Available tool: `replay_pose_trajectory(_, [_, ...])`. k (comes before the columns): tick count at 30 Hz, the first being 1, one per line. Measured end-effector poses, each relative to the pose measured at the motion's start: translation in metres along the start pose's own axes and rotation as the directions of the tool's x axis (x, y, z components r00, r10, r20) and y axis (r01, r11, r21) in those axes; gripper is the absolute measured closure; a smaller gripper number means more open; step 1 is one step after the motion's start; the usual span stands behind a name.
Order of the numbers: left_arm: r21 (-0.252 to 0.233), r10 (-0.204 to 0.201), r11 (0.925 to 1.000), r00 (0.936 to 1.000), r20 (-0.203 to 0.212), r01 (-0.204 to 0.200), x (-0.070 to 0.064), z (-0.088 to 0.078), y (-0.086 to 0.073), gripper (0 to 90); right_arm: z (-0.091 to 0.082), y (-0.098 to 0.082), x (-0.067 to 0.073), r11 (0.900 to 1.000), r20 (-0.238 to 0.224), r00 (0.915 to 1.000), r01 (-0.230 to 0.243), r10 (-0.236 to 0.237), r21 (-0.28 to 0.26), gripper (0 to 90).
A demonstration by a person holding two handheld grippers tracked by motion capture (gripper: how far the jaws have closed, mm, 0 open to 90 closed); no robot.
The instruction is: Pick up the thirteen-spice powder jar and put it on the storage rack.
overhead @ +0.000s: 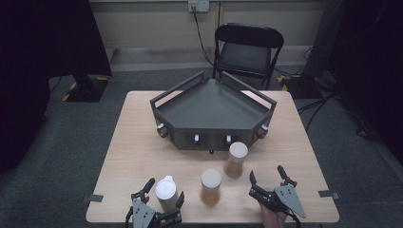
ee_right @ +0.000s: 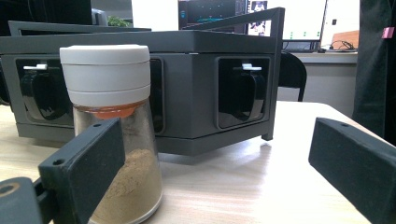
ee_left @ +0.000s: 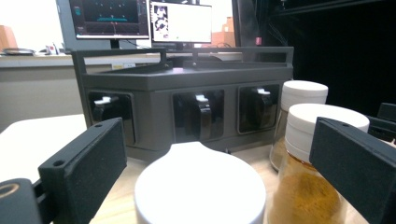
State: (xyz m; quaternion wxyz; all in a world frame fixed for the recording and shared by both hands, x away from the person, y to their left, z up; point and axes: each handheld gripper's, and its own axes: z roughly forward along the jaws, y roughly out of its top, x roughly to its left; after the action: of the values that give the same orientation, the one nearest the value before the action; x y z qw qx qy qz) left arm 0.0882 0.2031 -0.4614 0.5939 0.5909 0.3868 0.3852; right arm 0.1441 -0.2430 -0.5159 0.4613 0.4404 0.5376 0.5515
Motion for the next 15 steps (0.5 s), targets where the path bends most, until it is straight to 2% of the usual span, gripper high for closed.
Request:
replay_pose_trajectory(9, [0.035,-0.031,0.9989,0.9993,-0.022,0.032,0.001,0.003,-0.01,12.8,0.0,0.0,0.0,1.0,-0.001,1.0,0.0,0.0,0.0,2.4])
replay_pose_trajectory(12, [0.056,-0.042,0.9975,0.999,-0.015,0.043,0.004,0.005,-0.011,16.2,0.0,0.0,0.0,1.0,-0.001,1.0,0.0,0.0,0.0,2.5])
replay_pose_trajectory(15, [0.057,-0.049,0.9971,0.9986,-0.021,0.05,0.004,0.005,-0.015,17.3,0.0,0.0,0.0,1.0,-0.001,1.0,0.0,0.0,0.0,2.5])
